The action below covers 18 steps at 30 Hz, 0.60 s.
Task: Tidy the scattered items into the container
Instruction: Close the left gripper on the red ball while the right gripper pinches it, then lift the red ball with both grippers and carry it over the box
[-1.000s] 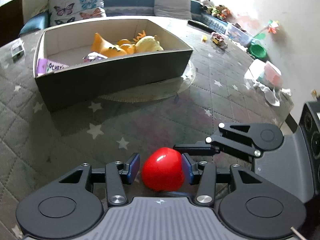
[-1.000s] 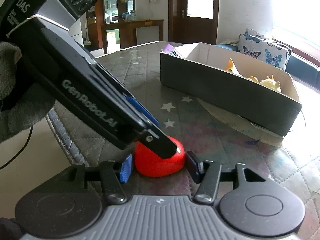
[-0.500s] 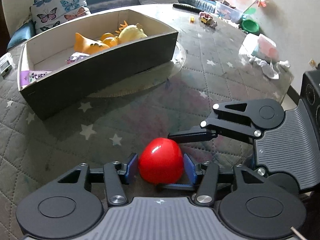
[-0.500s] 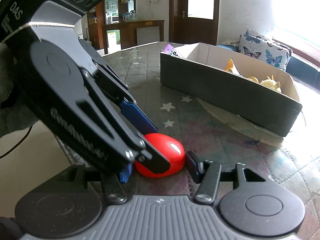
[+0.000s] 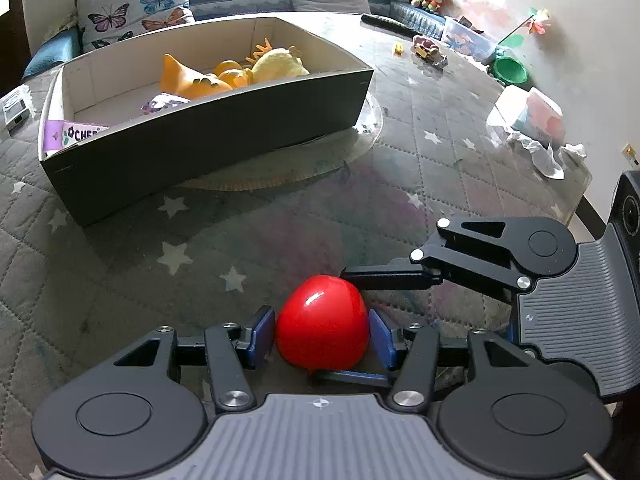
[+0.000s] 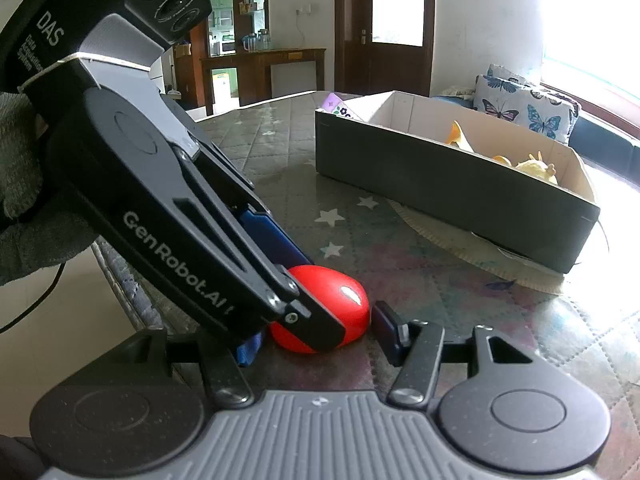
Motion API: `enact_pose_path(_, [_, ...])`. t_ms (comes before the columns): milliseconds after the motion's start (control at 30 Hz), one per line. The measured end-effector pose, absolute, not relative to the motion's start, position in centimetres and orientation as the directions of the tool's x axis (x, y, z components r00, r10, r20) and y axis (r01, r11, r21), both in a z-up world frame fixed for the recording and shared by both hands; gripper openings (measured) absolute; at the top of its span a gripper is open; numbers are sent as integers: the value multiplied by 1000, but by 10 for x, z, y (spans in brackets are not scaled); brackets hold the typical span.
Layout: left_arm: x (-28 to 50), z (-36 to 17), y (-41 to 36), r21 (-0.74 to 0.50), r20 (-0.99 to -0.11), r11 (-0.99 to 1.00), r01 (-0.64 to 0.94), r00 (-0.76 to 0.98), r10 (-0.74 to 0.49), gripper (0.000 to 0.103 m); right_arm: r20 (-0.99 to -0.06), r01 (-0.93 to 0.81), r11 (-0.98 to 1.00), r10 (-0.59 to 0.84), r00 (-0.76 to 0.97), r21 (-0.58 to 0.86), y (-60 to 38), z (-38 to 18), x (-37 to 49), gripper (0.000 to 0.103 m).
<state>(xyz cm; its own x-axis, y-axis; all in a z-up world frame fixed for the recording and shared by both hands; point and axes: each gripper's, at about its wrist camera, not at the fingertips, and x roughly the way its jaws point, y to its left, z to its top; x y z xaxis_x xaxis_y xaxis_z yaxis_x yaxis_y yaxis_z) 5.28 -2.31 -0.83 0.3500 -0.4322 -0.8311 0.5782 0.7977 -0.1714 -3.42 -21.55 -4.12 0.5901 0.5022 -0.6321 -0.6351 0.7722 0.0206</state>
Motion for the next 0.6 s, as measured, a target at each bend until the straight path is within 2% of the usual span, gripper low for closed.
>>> enact_pose_path(233, [57,-3,-23,-189,-824,798,573,350,-446,55,-619,-630,776,500,605,11,-217,-38,-35,56])
enact_pose_path(600, [72,32,-34,-137,-799,788,600,403,-446,55,-573,-625,779,492,655,-46,-223,-11,-20,56])
